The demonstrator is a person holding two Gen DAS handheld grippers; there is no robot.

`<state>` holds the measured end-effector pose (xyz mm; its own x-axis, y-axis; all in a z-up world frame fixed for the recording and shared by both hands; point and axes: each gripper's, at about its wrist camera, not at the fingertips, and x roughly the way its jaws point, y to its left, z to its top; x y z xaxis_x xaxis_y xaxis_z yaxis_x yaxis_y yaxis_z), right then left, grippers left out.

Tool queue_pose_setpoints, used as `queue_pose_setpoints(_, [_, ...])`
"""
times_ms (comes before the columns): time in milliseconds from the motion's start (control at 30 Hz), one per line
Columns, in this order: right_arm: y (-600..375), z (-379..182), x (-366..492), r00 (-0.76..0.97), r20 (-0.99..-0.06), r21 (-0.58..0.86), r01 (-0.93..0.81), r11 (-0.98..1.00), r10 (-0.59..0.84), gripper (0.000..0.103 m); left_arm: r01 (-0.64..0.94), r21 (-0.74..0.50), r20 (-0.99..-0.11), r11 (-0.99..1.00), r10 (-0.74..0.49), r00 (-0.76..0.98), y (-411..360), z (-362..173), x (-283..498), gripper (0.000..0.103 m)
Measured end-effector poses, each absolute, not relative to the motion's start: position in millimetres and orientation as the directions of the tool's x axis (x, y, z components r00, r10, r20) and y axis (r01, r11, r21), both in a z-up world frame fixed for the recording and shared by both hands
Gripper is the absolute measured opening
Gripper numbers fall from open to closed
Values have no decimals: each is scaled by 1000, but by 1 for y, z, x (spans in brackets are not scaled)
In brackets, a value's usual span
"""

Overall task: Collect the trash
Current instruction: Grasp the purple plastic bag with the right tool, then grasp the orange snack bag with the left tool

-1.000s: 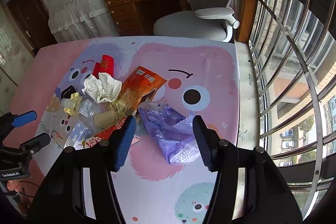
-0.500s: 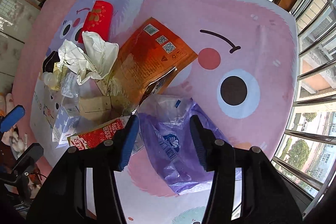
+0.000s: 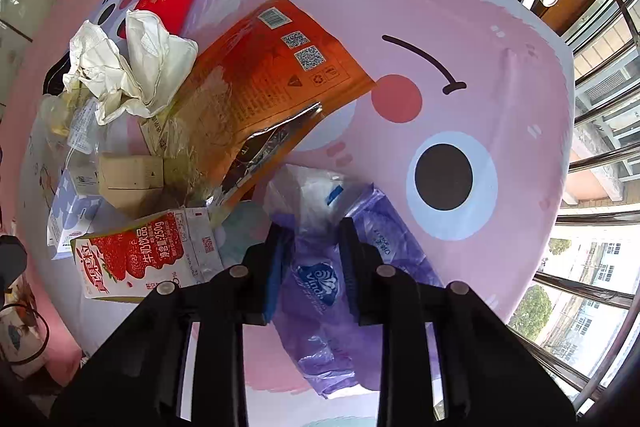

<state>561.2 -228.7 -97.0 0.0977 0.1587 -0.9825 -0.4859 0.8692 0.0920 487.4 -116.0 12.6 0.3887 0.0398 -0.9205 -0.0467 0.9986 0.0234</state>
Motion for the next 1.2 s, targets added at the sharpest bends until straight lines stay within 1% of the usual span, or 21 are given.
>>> queue_pose_setpoints(67, [-240, -96, 560, 114, -978, 106, -462, 881, 177, 16, -29, 21, -924, 999, 31, 382, -123, 10, 499, 77])
queue_pose_setpoints(233, [-281, -83, 566, 162, -949, 201, -346, 916, 270, 14, 21, 26, -944, 999, 18, 329, -145, -9, 535, 77])
queue_pose_setpoints(333, [-303, -77, 569, 194, -935, 236, -286, 929, 297, 14, 50, 41, -959, 998, 25, 284, -161, -27, 559, 77])
queue_pose_setpoints(500, [-327, -79, 569, 202, -914, 313, -206, 927, 353, 14, 94, 103, -972, 990, 80, 219, -187, -60, 595, 77])
queue_pose_setpoints(733, [-332, -87, 567, 196, -897, 364, -181, 914, 397, 14, 109, 160, -978, 981, 142, 154, -205, -99, 629, 77])
queue_pose_setpoints(767, [-332, -88, 567, 194, -895, 370, -178, 912, 401, 14, 107, 160, -979, 981, 143, 148, -206, -103, 633, 75])
queue_pose_setpoints(800, [-333, -90, 566, 191, -894, 375, -176, 910, 405, 14, 103, 156, -980, 982, 141, 143, -206, -106, 636, 71])
queue_pose_setpoints(867, [-335, -93, 564, 186, -894, 379, -171, 909, 408, 14, 87, 143, -981, 986, 129, 145, -204, -109, 639, 67])
queue_pose_setpoints(900, [-335, -95, 563, 182, -894, 381, -168, 909, 409, 14, 79, 136, -981, 987, 123, 151, -203, -109, 641, 62])
queue_pose_setpoints(933, [-336, -97, 562, 178, -894, 384, -164, 909, 410, 14, 74, 131, -980, 989, 118, 158, -202, -109, 643, 60])
queue_pose_setpoints(1000, [-338, -101, 560, 174, -893, 391, -157, 907, 415, 14, 67, 125, -979, 990, 112, 169, -199, -108, 646, 47])
queue_pose_setpoints(1033, [-338, -102, 559, 174, -892, 394, -154, 906, 417, 14, 67, 101, -980, 993, 88, 176, -198, -106, 646, 39])
queue_pose_setpoints(1067, [-339, -102, 558, 176, -890, 398, -151, 905, 421, 13, 72, 75, -981, 995, 61, 185, -196, -103, 646, 26])
queue_pose_setpoints(1100, [-340, -102, 557, 179, -889, 400, -148, 904, 422, 13, 79, 78, -978, 994, 61, 201, -196, -100, 646, 19])
queue_pose_setpoints(1133, [-342, -101, 556, 183, -888, 401, -144, 905, 422, 13, 90, 89, -974, 992, 68, 215, -199, -97, 646, 17])
queue_pose_setpoints(1200, [-344, -99, 555, 190, -886, 403, -137, 905, 423, 13, 110, 100, -967, 989, 71, 244, -203, -91, 645, 7])
